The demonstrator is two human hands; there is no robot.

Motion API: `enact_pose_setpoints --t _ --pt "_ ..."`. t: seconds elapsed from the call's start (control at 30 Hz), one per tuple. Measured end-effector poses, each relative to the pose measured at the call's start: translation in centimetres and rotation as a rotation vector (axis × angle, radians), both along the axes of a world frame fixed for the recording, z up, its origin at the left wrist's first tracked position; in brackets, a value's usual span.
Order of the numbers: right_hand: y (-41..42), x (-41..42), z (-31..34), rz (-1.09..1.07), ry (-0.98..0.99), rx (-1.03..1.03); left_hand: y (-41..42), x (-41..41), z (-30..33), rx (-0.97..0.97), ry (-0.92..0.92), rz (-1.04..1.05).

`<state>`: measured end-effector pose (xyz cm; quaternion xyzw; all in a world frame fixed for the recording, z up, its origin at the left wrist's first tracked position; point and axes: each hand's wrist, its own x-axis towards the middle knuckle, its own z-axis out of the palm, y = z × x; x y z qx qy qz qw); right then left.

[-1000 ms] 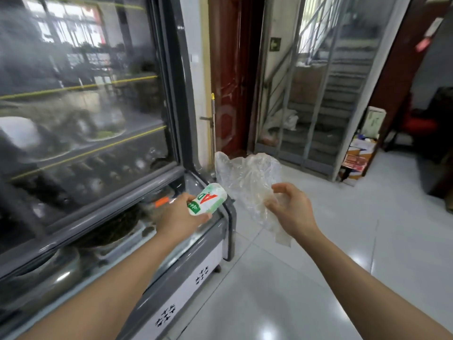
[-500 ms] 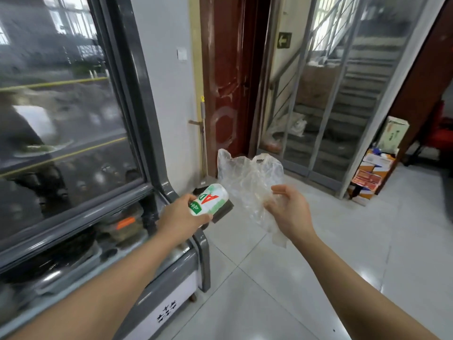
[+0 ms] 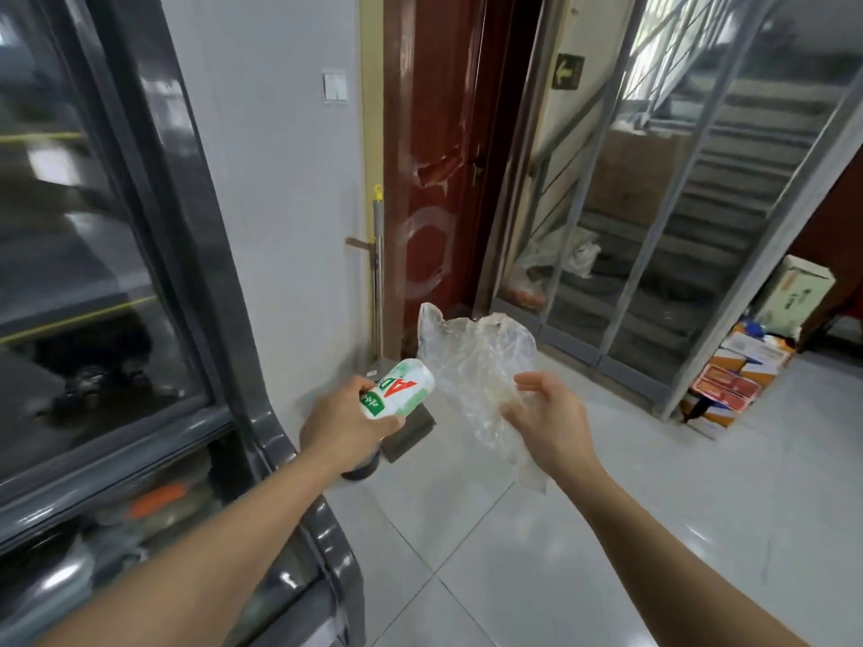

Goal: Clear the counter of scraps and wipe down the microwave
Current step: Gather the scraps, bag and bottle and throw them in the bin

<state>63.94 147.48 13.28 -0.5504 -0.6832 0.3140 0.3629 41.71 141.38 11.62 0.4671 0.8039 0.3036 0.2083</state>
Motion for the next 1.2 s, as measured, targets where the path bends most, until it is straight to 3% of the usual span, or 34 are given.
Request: enact_pose_setpoints --t 0.27,0.73,1.2 --pt "11.8 -3.7 -2.1 0.063 0.007 -0.056 9.8 -3.4 -1.4 -0.069 0.025 0.068" --pt "36.6 -9.3 -5.6 0.466 -0.046 -0.111 26.7 -4.9 -5.1 -0.085 -0.083 0.473" --pt "48.3 -22.6 -11.9 0.725 -0.164 -0.16 34.2 -12.8 -12.2 -0.151 -0.187 0.703"
